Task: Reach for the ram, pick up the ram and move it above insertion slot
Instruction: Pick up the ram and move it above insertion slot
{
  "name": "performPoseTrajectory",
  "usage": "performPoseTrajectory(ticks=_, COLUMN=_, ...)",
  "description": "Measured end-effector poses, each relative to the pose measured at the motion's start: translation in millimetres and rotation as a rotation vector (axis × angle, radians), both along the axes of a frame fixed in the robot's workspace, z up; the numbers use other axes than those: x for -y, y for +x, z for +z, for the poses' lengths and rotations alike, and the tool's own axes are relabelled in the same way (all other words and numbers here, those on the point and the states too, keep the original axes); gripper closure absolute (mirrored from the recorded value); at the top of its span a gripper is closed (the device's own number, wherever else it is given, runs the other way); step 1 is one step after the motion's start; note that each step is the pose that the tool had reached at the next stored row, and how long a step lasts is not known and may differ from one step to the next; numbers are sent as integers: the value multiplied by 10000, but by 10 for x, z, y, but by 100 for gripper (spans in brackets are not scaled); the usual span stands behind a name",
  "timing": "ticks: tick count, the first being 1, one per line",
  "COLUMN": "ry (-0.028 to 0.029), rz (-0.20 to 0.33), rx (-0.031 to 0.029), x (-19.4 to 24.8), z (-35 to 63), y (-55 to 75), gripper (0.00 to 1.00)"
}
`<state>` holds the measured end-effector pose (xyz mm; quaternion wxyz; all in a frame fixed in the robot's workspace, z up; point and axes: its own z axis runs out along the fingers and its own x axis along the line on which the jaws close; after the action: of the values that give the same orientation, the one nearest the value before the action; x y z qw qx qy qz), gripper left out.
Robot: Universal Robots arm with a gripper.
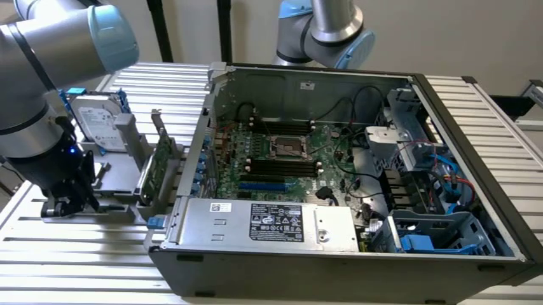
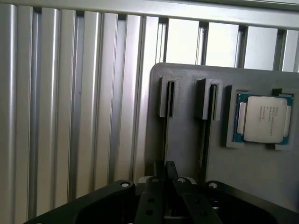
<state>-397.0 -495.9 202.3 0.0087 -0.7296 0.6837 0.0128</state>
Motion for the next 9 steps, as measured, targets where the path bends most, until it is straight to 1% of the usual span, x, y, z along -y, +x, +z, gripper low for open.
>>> performPoseTrajectory(ticks=5, ry=2, rz=-34, rx=-13, x=0, z=51, y=4, gripper=87)
performPoseTrajectory(ticks=9, ry=2, rz=-54, rx=-20, x=0, z=132, y=10, gripper=87)
